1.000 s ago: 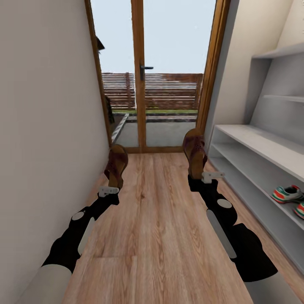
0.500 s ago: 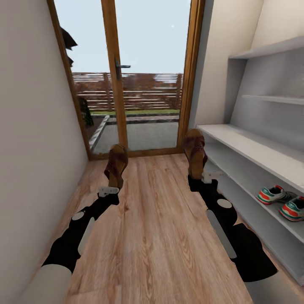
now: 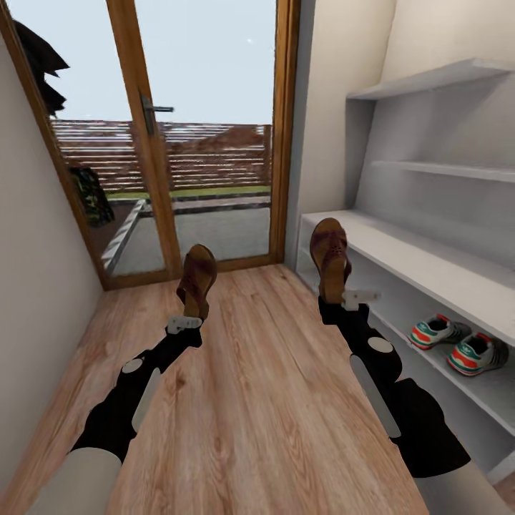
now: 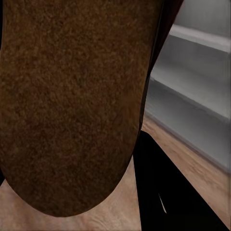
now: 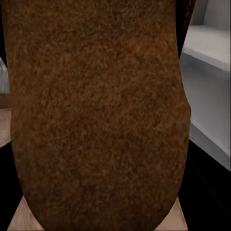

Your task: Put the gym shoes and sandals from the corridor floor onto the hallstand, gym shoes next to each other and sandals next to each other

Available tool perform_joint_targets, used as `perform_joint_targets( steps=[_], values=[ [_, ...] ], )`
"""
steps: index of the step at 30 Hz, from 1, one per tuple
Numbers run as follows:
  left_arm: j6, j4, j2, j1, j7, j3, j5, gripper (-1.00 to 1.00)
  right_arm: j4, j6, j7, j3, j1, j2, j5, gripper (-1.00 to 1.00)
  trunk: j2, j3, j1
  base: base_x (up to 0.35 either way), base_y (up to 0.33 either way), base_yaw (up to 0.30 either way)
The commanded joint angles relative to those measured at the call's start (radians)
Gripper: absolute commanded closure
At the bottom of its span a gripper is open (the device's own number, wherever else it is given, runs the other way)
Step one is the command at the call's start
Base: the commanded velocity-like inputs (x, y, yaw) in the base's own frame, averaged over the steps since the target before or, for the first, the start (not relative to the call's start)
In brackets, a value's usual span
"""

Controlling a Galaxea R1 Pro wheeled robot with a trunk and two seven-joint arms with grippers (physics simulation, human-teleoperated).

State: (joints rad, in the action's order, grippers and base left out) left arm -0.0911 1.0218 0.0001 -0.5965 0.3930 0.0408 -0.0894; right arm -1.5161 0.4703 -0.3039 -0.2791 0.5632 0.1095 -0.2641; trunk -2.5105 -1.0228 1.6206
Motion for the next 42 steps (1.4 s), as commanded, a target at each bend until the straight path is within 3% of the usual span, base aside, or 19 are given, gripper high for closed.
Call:
perform_joint_targets(
  steps=[1, 14, 26, 42],
  values=[
    [-0.008, 0.001, 0.000, 0.000, 0.007, 0.002, -0.007, 1.00, -0.001, 0.003, -0.011, -0.003, 0.001, 0.001, -0.009, 1.00, 0.000, -0.001, 0.000, 0.348, 0.066, -0.287],
    [-0.007, 0.001, 0.000, 0.000, 0.007, 0.002, -0.007, 1.00, -0.001, 0.002, -0.011, -0.003, 0.001, 0.001, -0.009, 1.00, 0.000, -0.001, 0.000, 0.348, 0.094, -0.240],
    [-0.008, 0.001, 0.000, 0.000, 0.007, 0.002, -0.007, 1.00, -0.001, 0.002, -0.011, -0.003, 0.001, 0.001, -0.006, 1.00, 0.000, -0.001, 0.000, 0.348, 0.034, -0.017],
    [-0.008, 0.001, 0.000, 0.000, 0.007, 0.002, -0.007, 1.00, -0.001, 0.003, -0.011, -0.003, 0.001, 0.001, -0.006, 1.00, 0.000, -0.001, 0.000, 0.321, 0.200, 0.000]
  ],
)
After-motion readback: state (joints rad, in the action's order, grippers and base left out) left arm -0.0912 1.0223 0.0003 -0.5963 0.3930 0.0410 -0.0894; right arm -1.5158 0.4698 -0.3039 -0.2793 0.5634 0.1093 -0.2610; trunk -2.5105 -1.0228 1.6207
